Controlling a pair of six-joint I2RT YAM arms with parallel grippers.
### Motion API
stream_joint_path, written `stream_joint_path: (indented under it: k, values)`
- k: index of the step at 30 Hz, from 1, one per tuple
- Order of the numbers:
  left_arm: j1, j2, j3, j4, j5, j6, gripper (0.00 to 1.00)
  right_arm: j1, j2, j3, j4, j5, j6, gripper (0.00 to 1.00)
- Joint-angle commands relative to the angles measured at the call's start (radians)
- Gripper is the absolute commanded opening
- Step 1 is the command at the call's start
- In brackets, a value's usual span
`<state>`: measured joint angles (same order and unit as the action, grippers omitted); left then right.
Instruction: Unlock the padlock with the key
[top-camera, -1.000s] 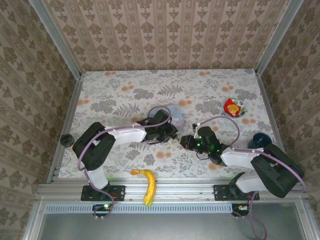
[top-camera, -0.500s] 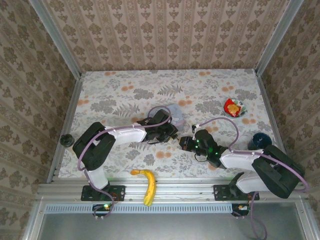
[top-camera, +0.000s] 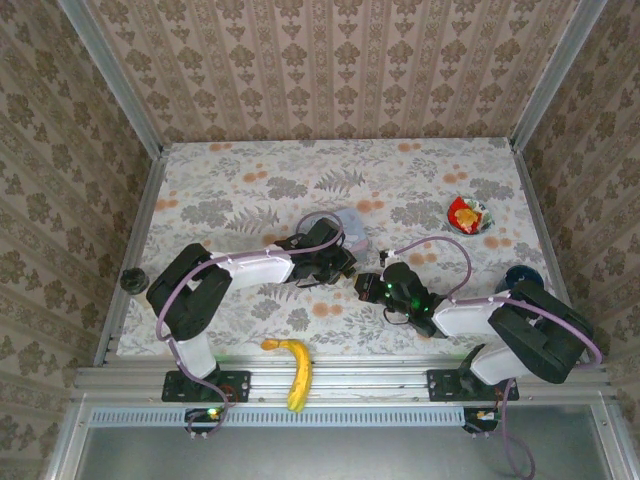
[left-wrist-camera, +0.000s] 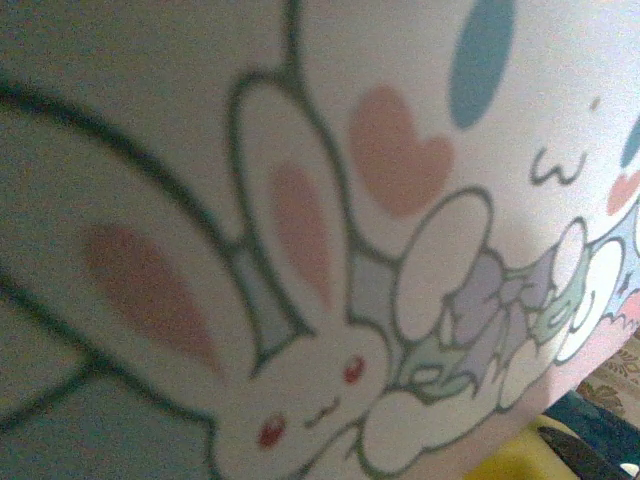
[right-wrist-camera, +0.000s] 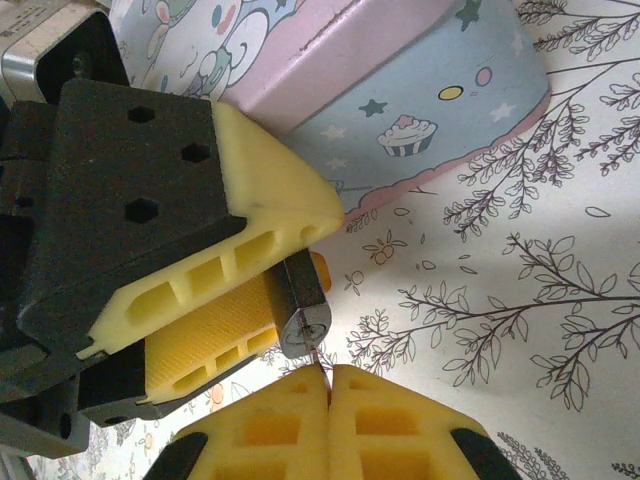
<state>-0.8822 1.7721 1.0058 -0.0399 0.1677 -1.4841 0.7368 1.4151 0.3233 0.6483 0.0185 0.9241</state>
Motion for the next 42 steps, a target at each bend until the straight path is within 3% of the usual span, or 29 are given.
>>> stream_joint_path:
  k: [1, 24, 33, 42]
  values:
    - [-0.034, 0.035, 0.004, -0.063, 0.125, -0.074, 0.10, 0.010, -0.010, 0.022, 0.032, 0.042, 0.013, 0.00]
    - [-0.061, 0.048, 0.027, -0.063, 0.170, 0.002, 0.10, -0.022, -0.016, 0.074, 0.055, 0.051, -0.039, 0.00]
    - [-0.060, 0.041, 0.003, -0.043, 0.179, 0.006, 0.09, -0.069, 0.005, 0.096, 0.049, -0.014, -0.060, 0.00]
    - [-0.062, 0.046, 0.016, -0.045, 0.199, 0.029, 0.09, -0.070, 0.057, 0.112, 0.163, -0.080, -0.110, 0.00]
